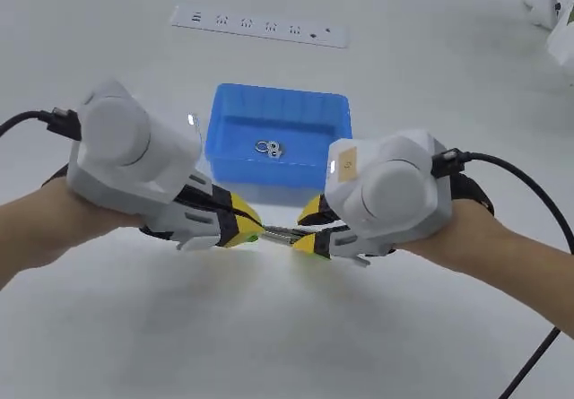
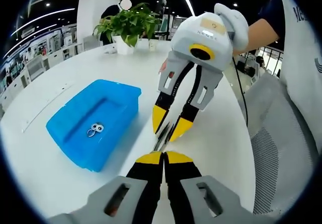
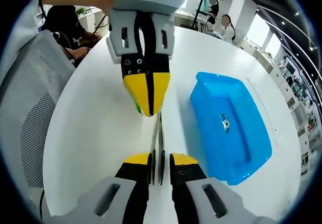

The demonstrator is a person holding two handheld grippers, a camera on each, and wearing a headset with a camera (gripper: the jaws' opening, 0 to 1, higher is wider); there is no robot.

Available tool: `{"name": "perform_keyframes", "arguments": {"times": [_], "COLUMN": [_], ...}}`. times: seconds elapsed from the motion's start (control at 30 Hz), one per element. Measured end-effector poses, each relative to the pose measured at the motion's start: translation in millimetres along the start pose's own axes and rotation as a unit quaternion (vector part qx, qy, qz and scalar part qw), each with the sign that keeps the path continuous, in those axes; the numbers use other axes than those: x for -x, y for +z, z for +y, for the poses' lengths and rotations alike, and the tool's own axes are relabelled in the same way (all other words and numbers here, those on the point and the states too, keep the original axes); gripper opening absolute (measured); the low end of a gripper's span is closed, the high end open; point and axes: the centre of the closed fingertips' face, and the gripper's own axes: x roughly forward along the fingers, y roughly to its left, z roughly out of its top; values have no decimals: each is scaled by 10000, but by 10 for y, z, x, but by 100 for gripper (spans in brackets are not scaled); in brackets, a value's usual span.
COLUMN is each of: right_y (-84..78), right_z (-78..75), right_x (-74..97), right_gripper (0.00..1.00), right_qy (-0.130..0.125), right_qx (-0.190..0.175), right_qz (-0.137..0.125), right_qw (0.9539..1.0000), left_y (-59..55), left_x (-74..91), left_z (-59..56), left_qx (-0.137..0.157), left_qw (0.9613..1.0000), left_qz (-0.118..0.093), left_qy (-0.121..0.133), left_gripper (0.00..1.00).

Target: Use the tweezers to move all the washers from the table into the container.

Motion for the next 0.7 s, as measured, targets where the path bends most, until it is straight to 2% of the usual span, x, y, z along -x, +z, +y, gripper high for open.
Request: {"name": "perform_keyframes", "arguments": {"times": [0.07,0.17,0.3,0.37,0.43,0.5,0.53,0.63,0.67,0.7], "right_y": [40,105,156,133,127,122,114,64,52,45], "right_z": [-11,-36,63,152,214,287,324,430,454,488], "right_x": [65,259,547,691,832,930,998,1144,1192,1219], "right_gripper": [15,15,17,18,19,21,23,26,28,31], "right_qy": [-72,-291,-398,-459,-630,-688,-774,-959,-1074,-1080], "right_qx": [-59,-377,-610,-818,-1018,-1299,-1445,-1494,-1567,-1551], "right_qz": [-119,-442,-1013,-1160,-1366,-1524,-1620,-1642,-1637,-1624], "right_qw": [9999,9979,9922,9888,9834,9773,9731,9703,9681,9685], "left_y": [-5,-52,-104,-108,-90,-93,-96,-58,-41,-16], "left_x": [75,194,371,454,535,595,629,708,728,761], "left_z": [1,15,-56,-90,-168,-231,-280,-409,-465,-500], "left_qx": [26,48,198,235,221,256,277,386,499,488], "left_qw": [9999,9995,9987,9979,9977,9970,9968,9967,9965,9963], "left_qz": [2,100,161,216,182,179,172,5,-58,-129], "left_qy": [100,302,431,559,608,704,725,708,671,698], "left_gripper": [5,6,9,13,16,21,25,31,35,40]}}
